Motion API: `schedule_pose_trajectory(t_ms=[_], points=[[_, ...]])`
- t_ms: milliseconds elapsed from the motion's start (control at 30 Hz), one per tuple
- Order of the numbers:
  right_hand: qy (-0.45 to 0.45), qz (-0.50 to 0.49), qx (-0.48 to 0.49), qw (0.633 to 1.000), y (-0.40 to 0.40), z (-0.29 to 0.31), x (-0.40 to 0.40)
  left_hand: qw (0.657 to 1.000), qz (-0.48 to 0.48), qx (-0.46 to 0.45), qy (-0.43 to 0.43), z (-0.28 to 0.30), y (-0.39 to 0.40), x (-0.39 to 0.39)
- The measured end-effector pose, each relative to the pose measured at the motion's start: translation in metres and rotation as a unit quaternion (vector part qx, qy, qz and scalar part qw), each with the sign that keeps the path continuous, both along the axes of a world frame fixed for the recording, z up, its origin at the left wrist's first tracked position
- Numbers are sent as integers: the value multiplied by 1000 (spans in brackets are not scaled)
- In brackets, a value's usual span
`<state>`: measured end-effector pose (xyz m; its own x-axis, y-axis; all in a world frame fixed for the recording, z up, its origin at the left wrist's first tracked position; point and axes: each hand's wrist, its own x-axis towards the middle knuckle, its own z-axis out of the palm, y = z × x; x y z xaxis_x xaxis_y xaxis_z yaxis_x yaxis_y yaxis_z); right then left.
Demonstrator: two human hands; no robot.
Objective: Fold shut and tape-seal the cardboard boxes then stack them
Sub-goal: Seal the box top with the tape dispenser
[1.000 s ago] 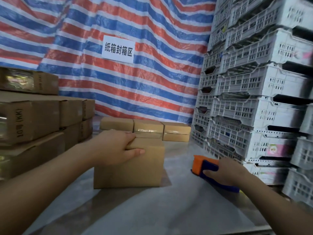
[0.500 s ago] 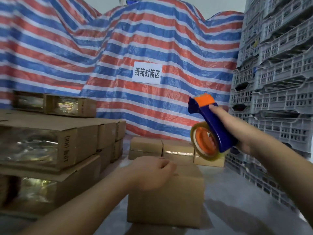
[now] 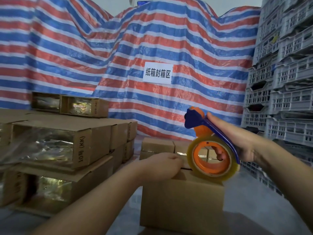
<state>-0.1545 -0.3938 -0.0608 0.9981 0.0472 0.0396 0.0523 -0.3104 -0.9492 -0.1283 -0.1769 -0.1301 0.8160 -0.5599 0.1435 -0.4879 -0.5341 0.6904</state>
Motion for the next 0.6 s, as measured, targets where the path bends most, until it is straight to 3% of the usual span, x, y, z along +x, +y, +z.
schedule_pose_trajectory(t_ms=[67, 133, 300, 367, 500, 600], points=[[-9, 1, -2, 1000, -1, 0, 0, 994, 36, -94, 50, 10, -5, -3], [-19, 0, -14, 1000, -1, 0, 1, 963, 86, -221, 127, 18, -6, -7], [-39, 5, -50, 998, 7, 3, 4, 897, 113, -410, 122, 30, 4, -13], [-45, 9, -54, 997, 10, 4, 4, 883, 100, -433, 153, 34, 5, -13], [-54, 15, -46, 997, 9, 2, 7, 891, 55, -392, 223, 34, 2, -18], [-51, 21, -42, 998, 8, 2, 7, 877, 68, -423, 216, 34, 1, -21]])
